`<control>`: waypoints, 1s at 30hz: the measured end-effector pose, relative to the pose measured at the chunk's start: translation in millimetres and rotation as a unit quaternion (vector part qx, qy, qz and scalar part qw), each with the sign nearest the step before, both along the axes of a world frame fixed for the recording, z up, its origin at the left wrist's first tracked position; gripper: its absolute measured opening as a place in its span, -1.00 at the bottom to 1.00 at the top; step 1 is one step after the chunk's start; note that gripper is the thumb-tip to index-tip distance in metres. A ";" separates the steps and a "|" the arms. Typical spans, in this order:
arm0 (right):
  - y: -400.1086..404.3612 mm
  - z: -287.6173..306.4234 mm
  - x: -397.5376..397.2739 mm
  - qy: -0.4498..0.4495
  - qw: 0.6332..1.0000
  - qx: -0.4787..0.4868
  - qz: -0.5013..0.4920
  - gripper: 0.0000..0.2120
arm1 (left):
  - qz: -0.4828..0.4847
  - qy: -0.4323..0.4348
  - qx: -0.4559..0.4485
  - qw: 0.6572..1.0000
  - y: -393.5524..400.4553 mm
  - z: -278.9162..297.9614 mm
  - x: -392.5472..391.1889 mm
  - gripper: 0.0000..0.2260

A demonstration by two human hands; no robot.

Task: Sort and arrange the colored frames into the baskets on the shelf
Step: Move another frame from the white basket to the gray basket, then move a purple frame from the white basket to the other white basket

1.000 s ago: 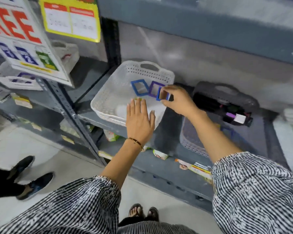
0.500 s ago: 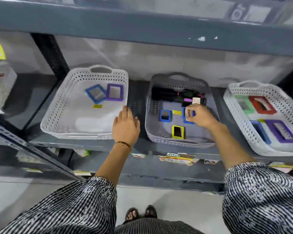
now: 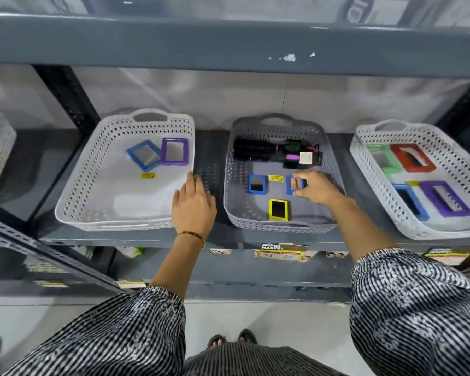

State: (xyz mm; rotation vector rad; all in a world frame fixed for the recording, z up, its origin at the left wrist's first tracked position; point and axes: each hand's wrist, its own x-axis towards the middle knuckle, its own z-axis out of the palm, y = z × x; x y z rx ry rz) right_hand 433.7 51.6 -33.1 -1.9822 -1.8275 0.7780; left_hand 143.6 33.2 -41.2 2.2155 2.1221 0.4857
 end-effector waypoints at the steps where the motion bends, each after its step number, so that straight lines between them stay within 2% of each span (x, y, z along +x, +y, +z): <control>1: -0.6 0.4 -0.1 -0.004 1.000 -0.002 0.002 -0.94 | 0.000 -0.004 0.001 1.000 -0.1 -0.1 0.1 -0.60; 15: -5.7 6.0 -4.7 -0.015 1.000 -0.023 -0.011 -0.91 | 0.002 -0.019 0.003 1.000 -0.4 0.7 0.3 -0.59; 16: -6.1 5.5 -4.8 -0.014 0.999 -0.025 -0.015 -0.82 | 0.001 -0.021 0.001 1.000 -0.6 1.0 0.6 -0.59; 18: -5.6 7.6 -6.5 -0.005 0.999 -0.031 -0.031 -0.50 | 0.000 -0.031 -0.001 1.000 -0.9 2.2 0.5 -0.57; 20: -3.6 12.1 -9.5 0.014 0.999 -0.028 -0.043 -0.37 | 0.003 -0.058 0.001 0.998 -0.5 5.0 1.2 -0.56; 25: 17.2 35.9 -49.2 0.020 0.999 0.044 -0.015 -0.47 | 0.027 -0.112 0.035 0.993 -0.4 19.2 -7.5 -0.55; 30: 46.6 60.2 -133.3 -0.005 0.981 0.174 0.091 -0.61 | 0.075 -0.078 0.059 0.992 -4.3 26.0 -37.5 -0.54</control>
